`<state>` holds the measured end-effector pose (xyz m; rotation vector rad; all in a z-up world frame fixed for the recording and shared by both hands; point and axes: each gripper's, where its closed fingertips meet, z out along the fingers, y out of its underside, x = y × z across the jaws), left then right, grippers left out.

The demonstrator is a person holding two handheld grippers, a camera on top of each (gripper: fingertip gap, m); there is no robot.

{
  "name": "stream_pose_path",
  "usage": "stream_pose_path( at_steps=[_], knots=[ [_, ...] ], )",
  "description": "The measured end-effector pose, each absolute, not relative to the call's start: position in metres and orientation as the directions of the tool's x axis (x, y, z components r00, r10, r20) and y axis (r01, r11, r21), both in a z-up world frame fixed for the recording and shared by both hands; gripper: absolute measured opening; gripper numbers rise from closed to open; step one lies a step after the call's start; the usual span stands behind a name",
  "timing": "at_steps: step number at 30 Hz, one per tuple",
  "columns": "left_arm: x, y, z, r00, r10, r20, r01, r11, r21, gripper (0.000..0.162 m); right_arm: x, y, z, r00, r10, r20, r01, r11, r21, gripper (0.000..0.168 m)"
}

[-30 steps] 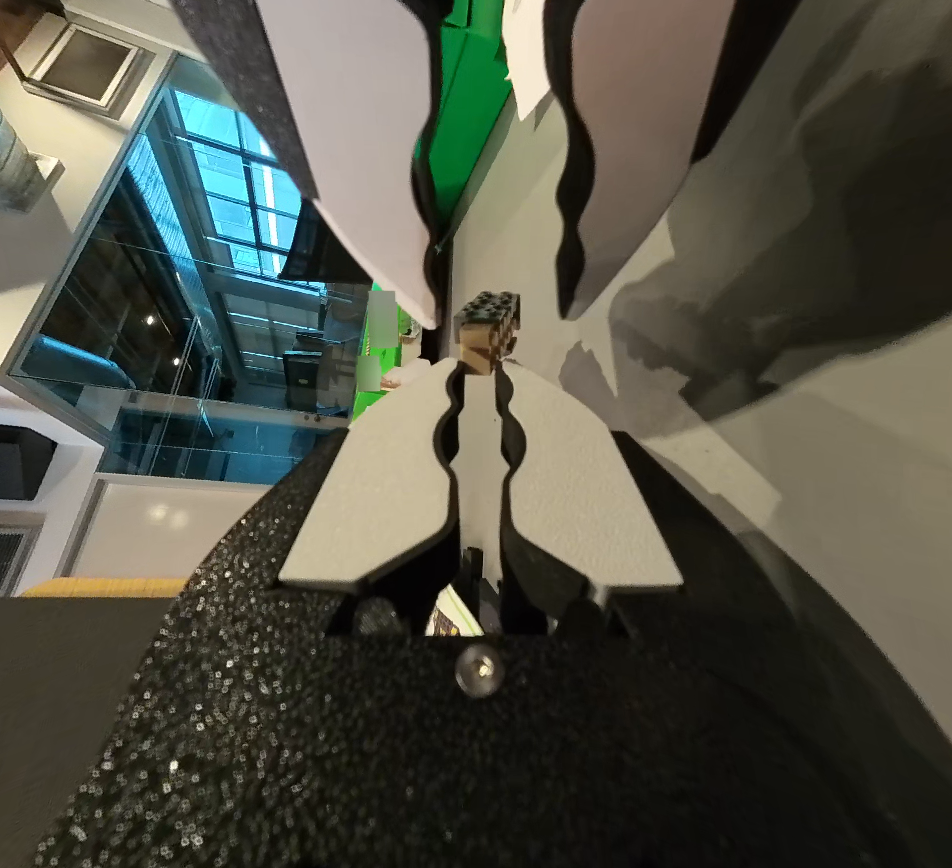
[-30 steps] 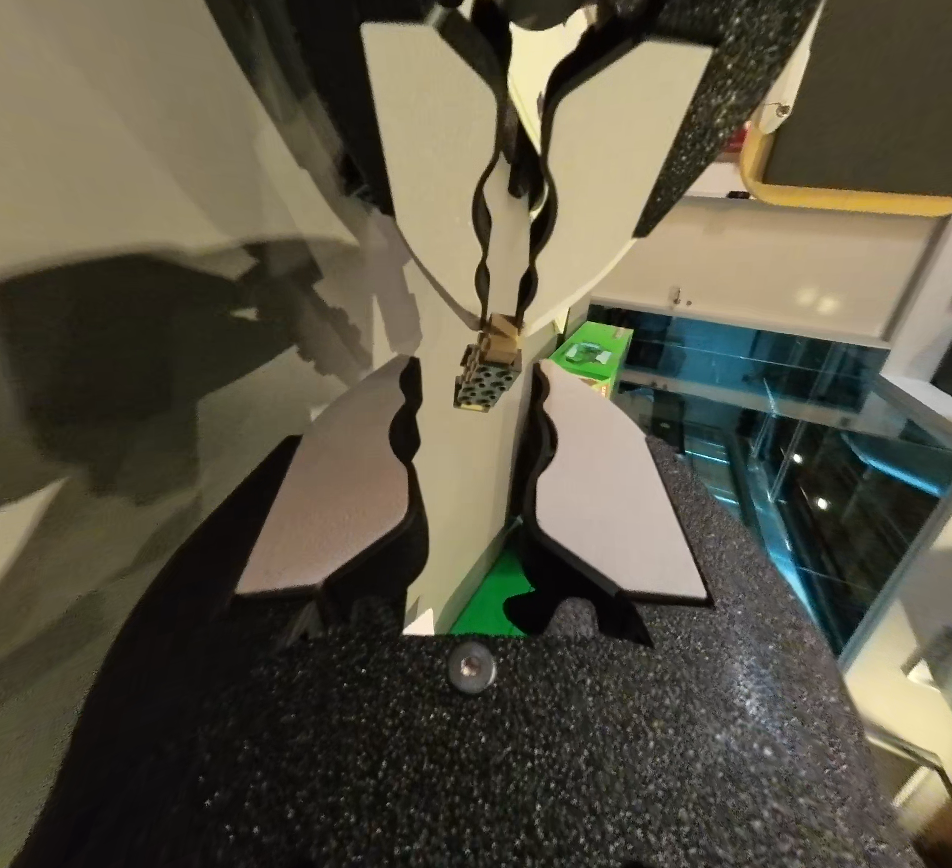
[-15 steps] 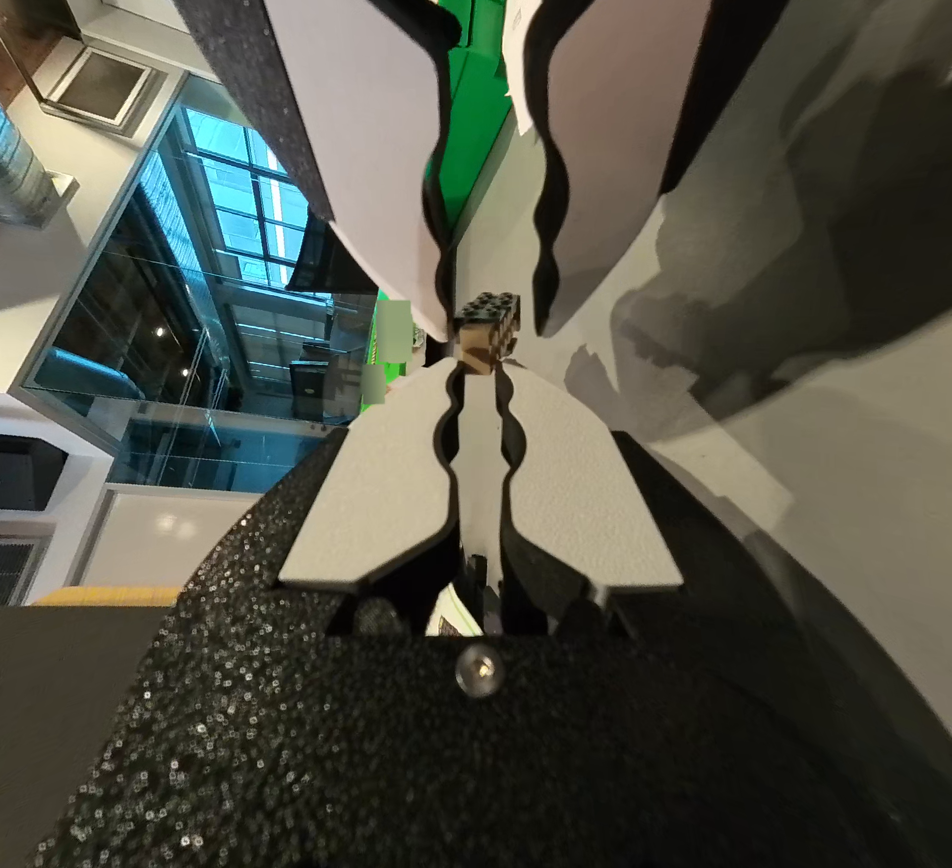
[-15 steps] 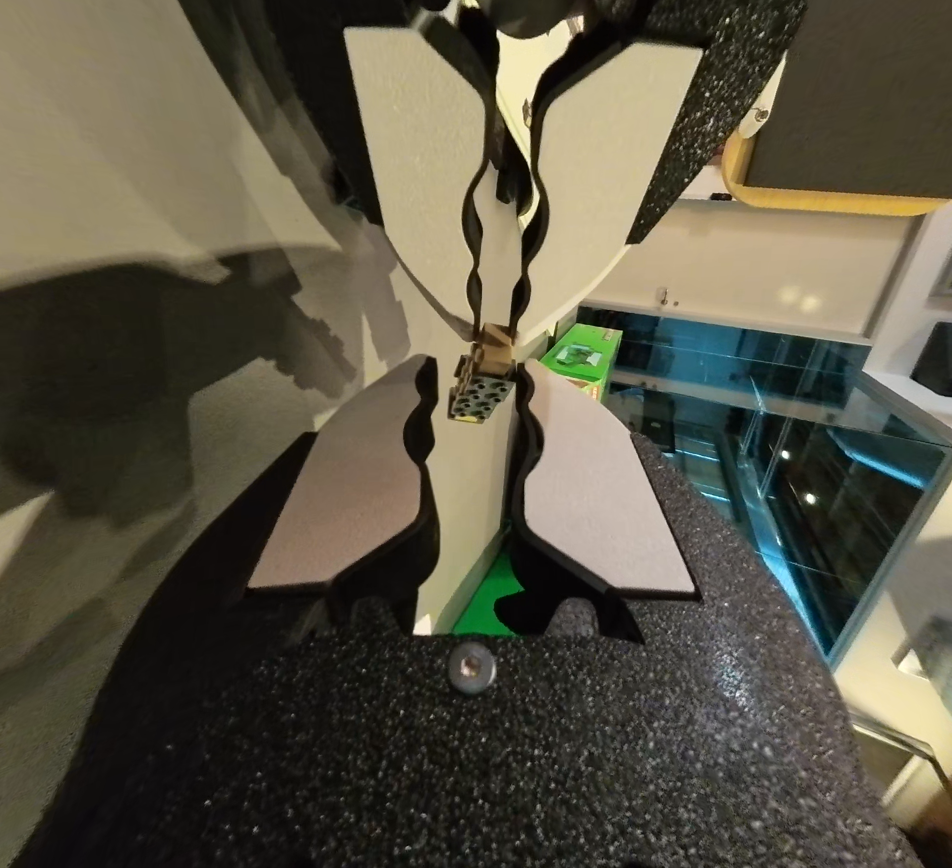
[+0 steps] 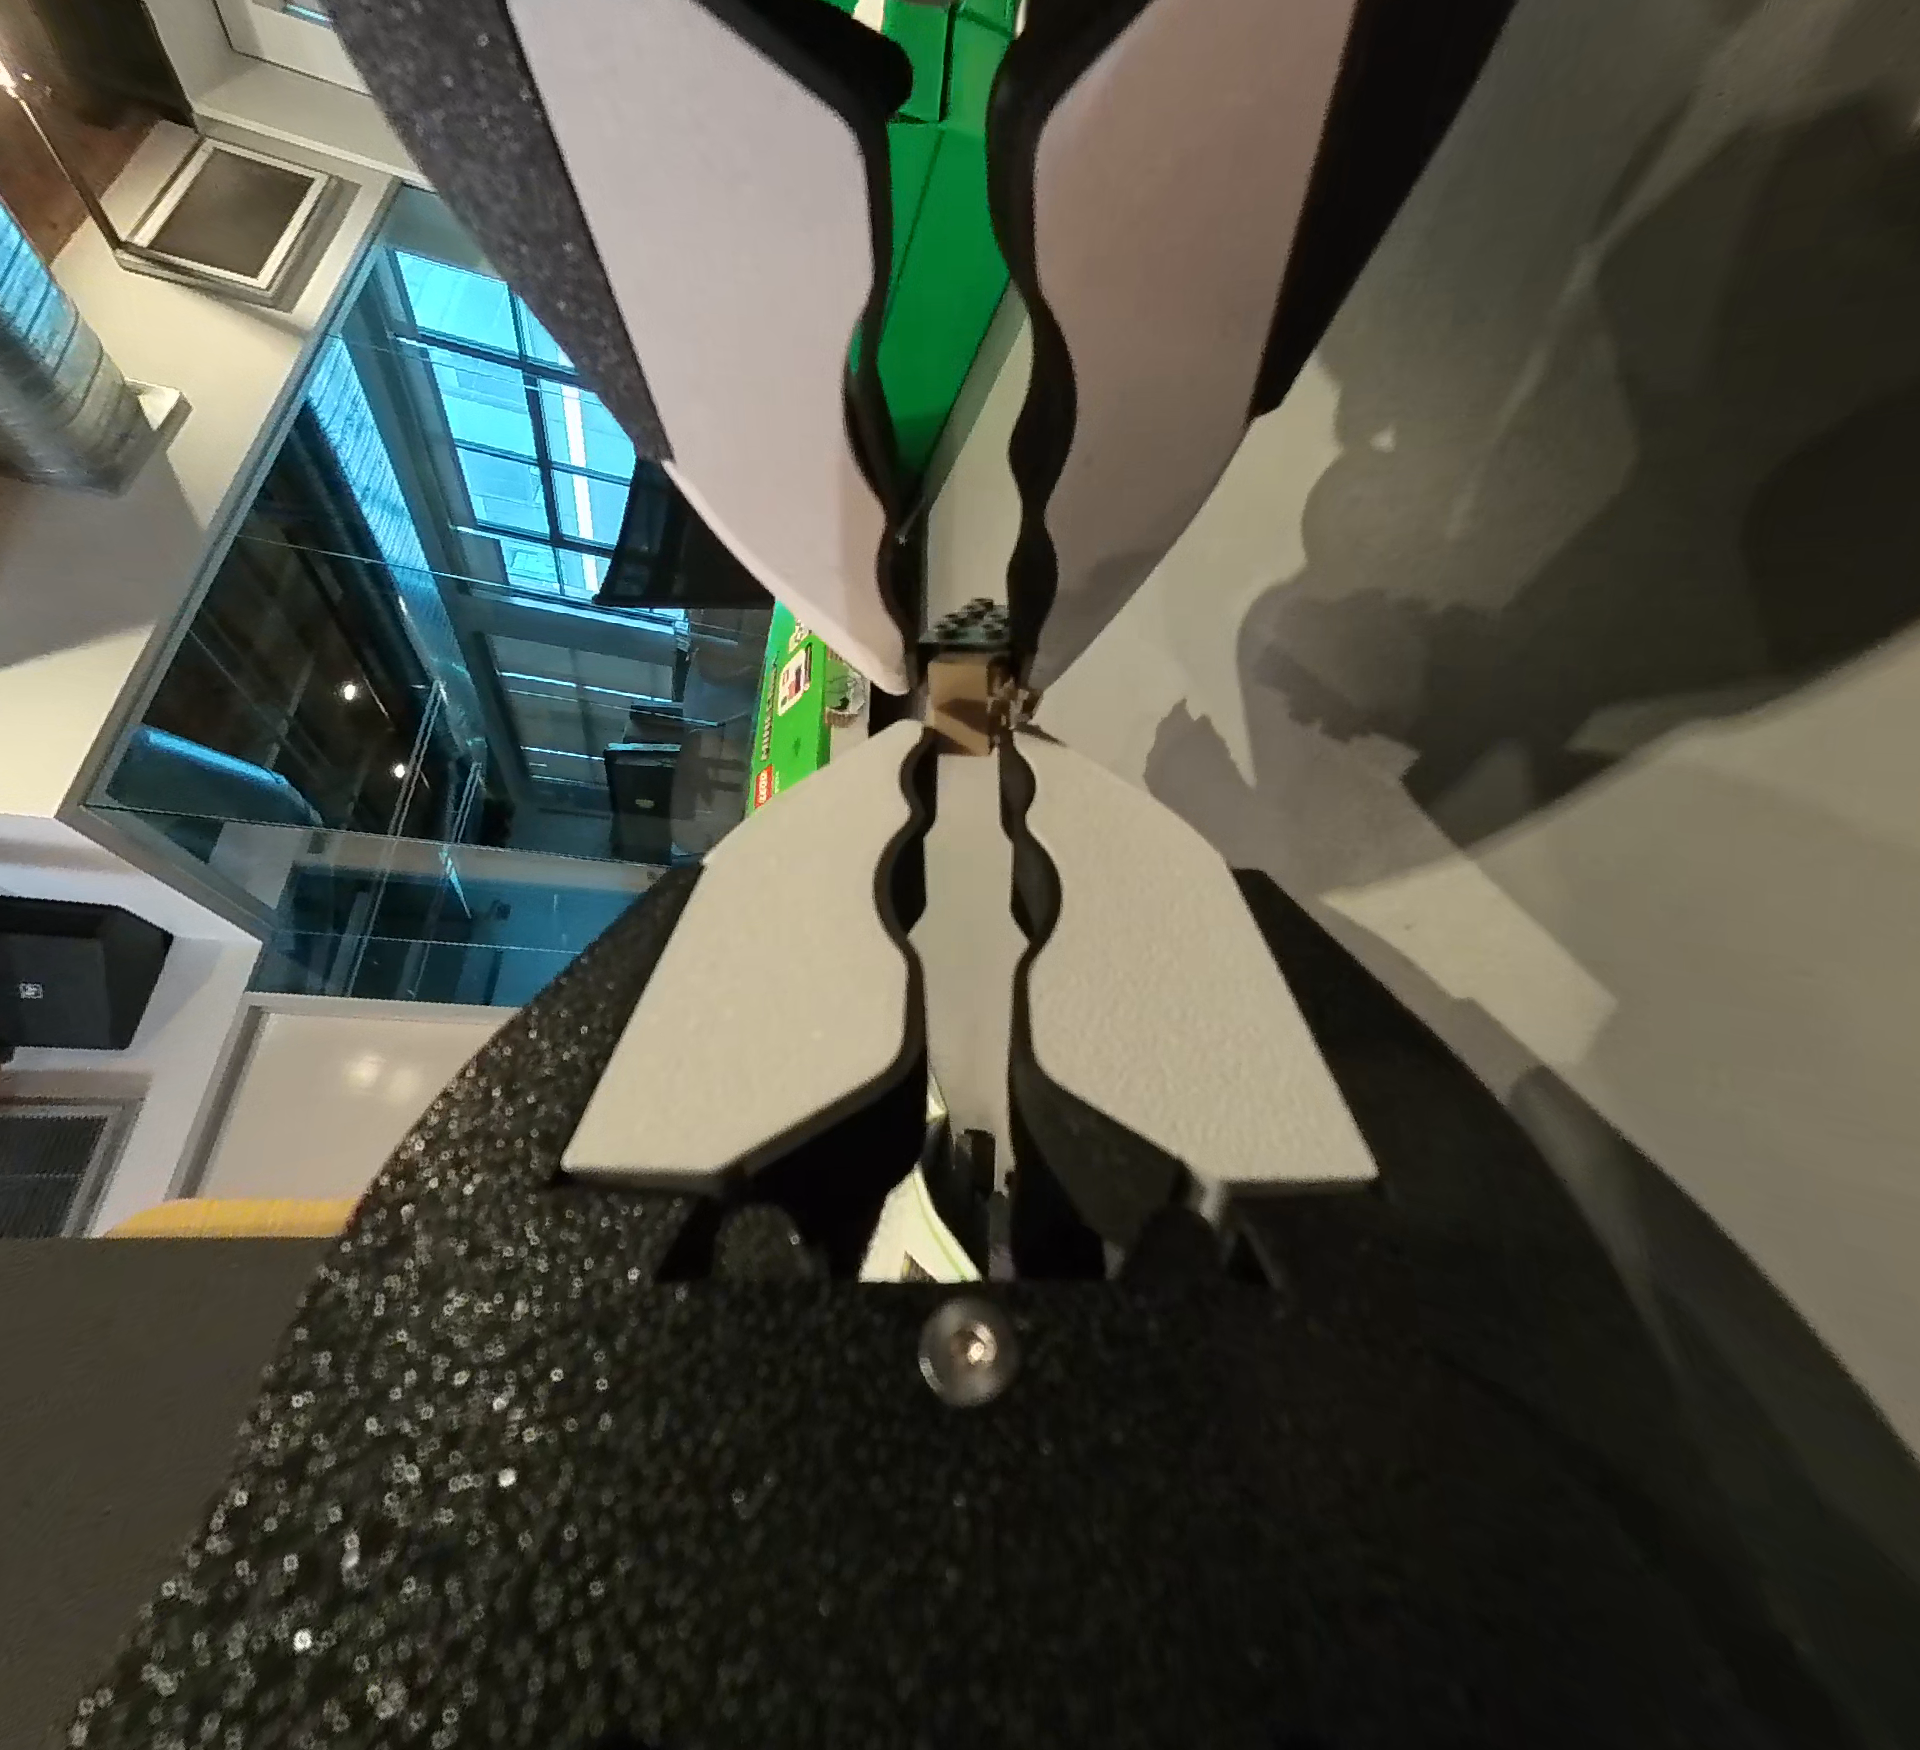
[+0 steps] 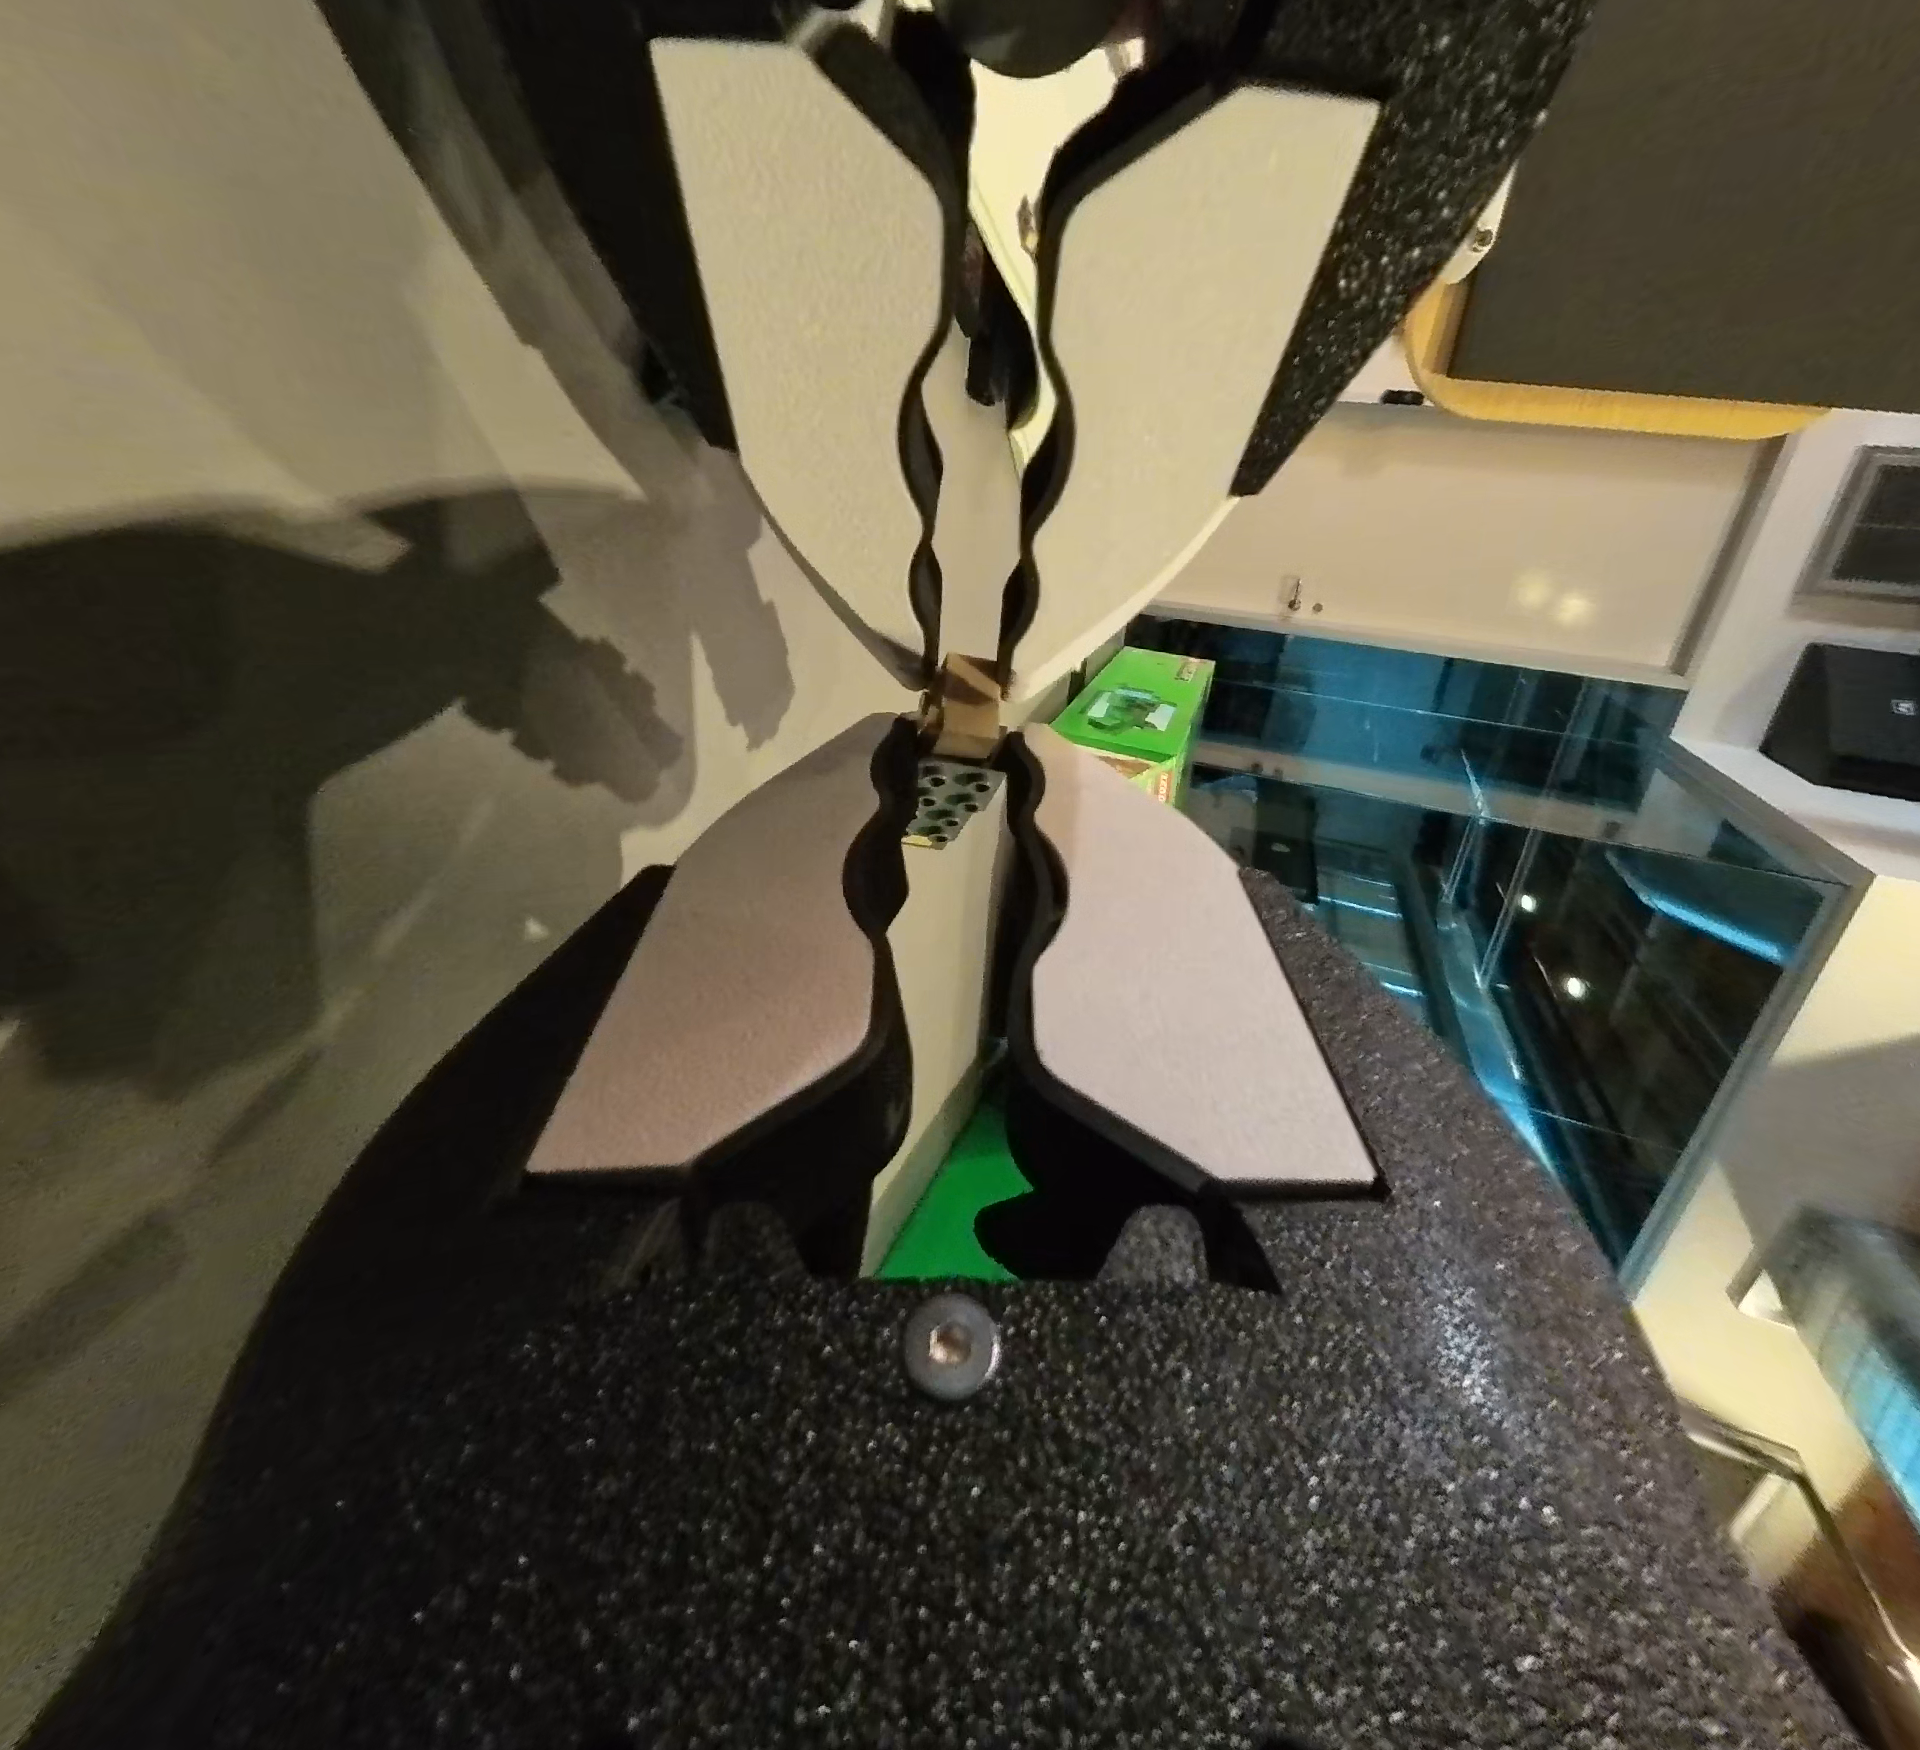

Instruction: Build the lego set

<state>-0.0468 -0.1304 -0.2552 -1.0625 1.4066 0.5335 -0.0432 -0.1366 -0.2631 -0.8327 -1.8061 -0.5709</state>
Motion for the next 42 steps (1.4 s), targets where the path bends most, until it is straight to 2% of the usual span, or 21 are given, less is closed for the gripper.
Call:
stream_pose_path(
  at_steps=[17,21,24,28,34,39,42],
  knots=[
    [-0.0449,-0.1322,-0.2567,0.141,-0.282,-0.949,-0.838,0.475,-0.266,0.011,-0.0417,-0.1378,-0.2640,-0.278,0.254,0.926,0.751,0.659,0.044,0.015],
    [-0.0462,-0.1318,-0.2541,0.162,-0.284,-0.945,-0.833,0.474,-0.285,0.011,-0.0436,-0.1374,-0.2593,-0.214,0.285,0.934,0.758,0.651,-0.025,0.017],
    [-0.0460,-0.1319,-0.2543,0.160,-0.283,-0.946,-0.833,0.475,-0.283,0.011,-0.0424,-0.1345,-0.2587,-0.162,0.349,0.923,0.779,0.620,-0.098,0.027],
    [-0.0460,-0.1318,-0.2544,0.162,-0.286,-0.944,-0.833,0.474,-0.286,0.011,-0.0431,-0.1361,-0.2620,-0.149,0.396,0.906,0.779,0.612,-0.139,0.029],
    [-0.0457,-0.1324,-0.2535,0.162,-0.281,-0.946,-0.832,0.477,-0.284,0.011,-0.0427,-0.1327,-0.2620,-0.120,0.422,0.899,0.803,0.573,-0.162,0.029],
    [-0.0451,-0.1330,-0.2536,0.158,-0.278,-0.947,-0.831,0.481,-0.280,0.011,-0.0409,-0.1317,-0.2606,-0.114,0.415,0.903,0.811,0.563,-0.156,0.017],
    [-0.0443,-0.1336,-0.2537,0.153,-0.275,-0.949,-0.831,0.485,-0.275,0.011,-0.0402,-0.1316,-0.2603,-0.123,0.410,0.904,0.812,0.566,-0.146,0.016]
  ],
)
